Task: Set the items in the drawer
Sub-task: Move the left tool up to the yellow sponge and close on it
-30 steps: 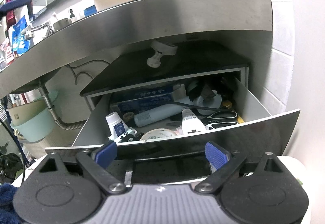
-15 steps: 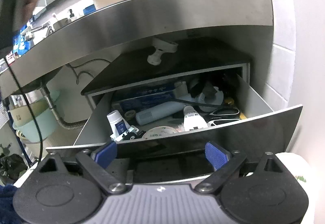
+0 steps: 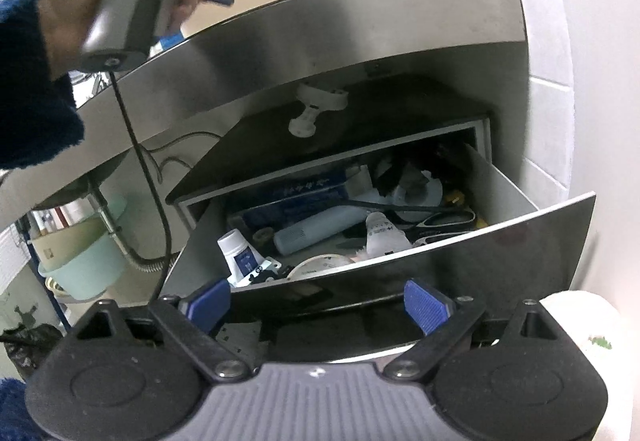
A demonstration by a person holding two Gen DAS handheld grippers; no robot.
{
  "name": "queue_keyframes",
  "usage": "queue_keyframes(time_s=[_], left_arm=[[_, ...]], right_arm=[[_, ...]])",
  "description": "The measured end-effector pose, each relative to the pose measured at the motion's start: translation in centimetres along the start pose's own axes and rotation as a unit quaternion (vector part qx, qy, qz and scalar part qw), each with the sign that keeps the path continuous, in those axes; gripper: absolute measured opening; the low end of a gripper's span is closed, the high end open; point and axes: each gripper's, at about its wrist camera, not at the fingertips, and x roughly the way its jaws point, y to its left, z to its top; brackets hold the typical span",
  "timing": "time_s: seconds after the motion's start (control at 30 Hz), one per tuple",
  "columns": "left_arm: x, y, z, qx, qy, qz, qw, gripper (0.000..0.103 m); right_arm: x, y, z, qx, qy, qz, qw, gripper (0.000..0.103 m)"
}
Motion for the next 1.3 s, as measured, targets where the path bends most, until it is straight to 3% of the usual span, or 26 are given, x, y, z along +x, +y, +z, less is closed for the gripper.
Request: queue_keyframes(time_s=[0.13, 0.27, 0.47, 0.67, 0.8, 0.93, 1.3], left_arm=[[1.6, 0.0, 0.4, 0.001, 0.013, 0.014, 0.9998, 0.102], [2.9, -1.1, 0.8, 0.043, 0.022, 0.042, 0.9979, 0.102], [4.2, -2.4, 1.3, 0.087, 0.041, 0.033, 0.9948, 0.099], [5.2, -2.6, 1.3, 0.092, 0.054, 0.041, 0.9935, 0.093], [5.6, -2.5, 1.4, 0.081, 0.057, 0.031, 0.9946, 0.082], [5.3, -2.9, 1.6, 0.091, 0.061, 0.015, 0.9939, 0.053], [2.6, -1.9, 0.4, 0.091, 0.058, -0.016, 0.9940, 0.052]], right_arm=[[-0.1, -0.6, -0.1, 0.016, 0.000, 0.006, 1.000, 0.094], [0.1, -1.3, -0.1, 0.037, 0.003, 0.012, 0.999, 0.094], [0.1, -1.9, -0.2, 0.056, 0.006, 0.018, 0.998, 0.094], [0.3, -2.0, -0.2, 0.061, 0.010, 0.025, 0.998, 0.094], [0.3, -1.9, -0.2, 0.056, 0.010, 0.025, 0.998, 0.094], [0.4, -2.0, -0.2, 0.063, 0.013, 0.023, 0.998, 0.094], [0.5, -2.0, -0.2, 0.061, 0.017, 0.019, 0.998, 0.094]])
